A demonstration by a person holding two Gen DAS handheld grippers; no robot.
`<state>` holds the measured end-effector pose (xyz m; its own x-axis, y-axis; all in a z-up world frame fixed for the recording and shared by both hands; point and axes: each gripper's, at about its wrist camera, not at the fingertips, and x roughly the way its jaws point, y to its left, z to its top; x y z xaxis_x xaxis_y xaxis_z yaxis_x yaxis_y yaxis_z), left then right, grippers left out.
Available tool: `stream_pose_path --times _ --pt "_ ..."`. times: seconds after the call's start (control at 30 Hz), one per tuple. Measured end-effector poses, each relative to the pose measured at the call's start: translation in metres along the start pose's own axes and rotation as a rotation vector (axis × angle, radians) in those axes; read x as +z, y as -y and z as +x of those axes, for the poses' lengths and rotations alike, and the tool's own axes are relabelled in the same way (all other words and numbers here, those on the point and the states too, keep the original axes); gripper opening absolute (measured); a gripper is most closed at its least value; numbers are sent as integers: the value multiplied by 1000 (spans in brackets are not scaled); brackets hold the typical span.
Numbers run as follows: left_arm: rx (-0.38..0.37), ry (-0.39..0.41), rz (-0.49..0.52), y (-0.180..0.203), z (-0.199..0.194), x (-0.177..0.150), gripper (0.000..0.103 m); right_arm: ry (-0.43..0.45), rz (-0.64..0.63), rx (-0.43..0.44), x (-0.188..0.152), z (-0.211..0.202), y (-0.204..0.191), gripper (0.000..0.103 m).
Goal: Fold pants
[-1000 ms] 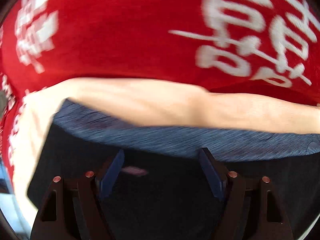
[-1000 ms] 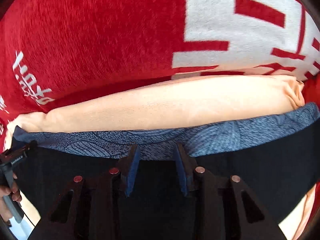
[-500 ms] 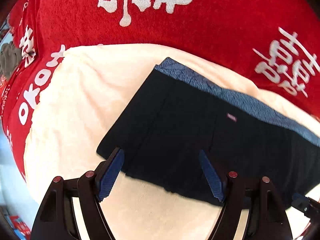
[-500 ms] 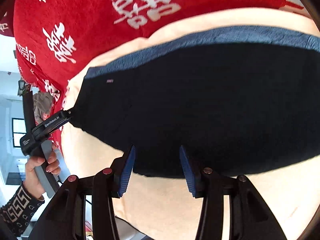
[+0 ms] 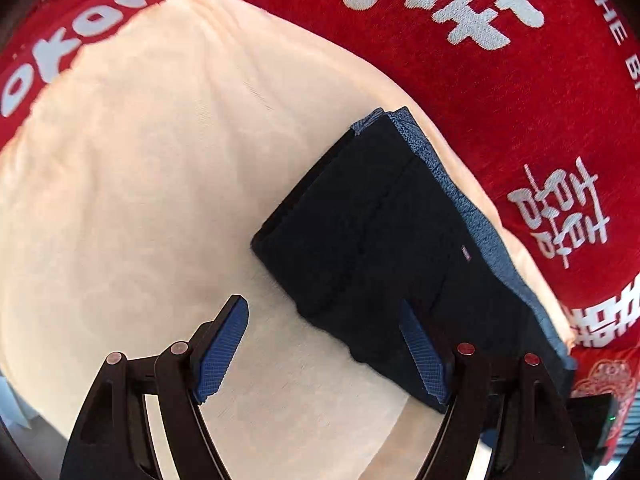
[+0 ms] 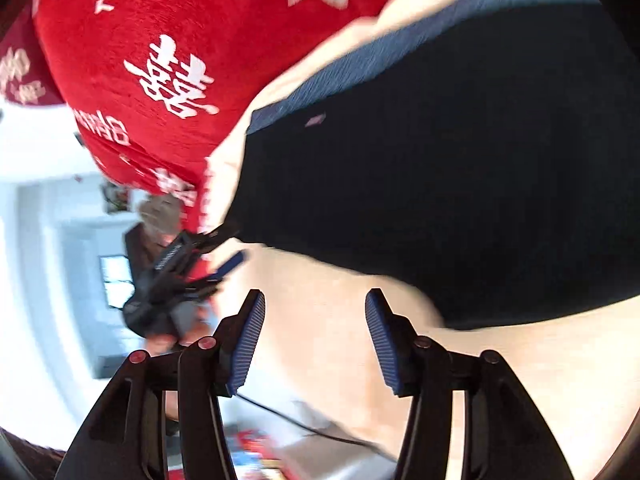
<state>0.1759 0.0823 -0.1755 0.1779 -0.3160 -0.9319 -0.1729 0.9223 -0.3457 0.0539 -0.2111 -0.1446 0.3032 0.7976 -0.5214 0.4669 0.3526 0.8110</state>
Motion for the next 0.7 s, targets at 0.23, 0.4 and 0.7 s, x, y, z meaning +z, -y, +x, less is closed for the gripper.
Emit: stream_pose_path --times 0.23,0.4,0.7 --pt "-48 -35 50 18 23 13 79 96 233 137 -1 60 26 57" --pt "-24 -23 67 16 23 15 58 161 384 174 3 69 42 53" --pt "-117 115 149 21 -19 6 33 113 212 90 11 58 -3 14"
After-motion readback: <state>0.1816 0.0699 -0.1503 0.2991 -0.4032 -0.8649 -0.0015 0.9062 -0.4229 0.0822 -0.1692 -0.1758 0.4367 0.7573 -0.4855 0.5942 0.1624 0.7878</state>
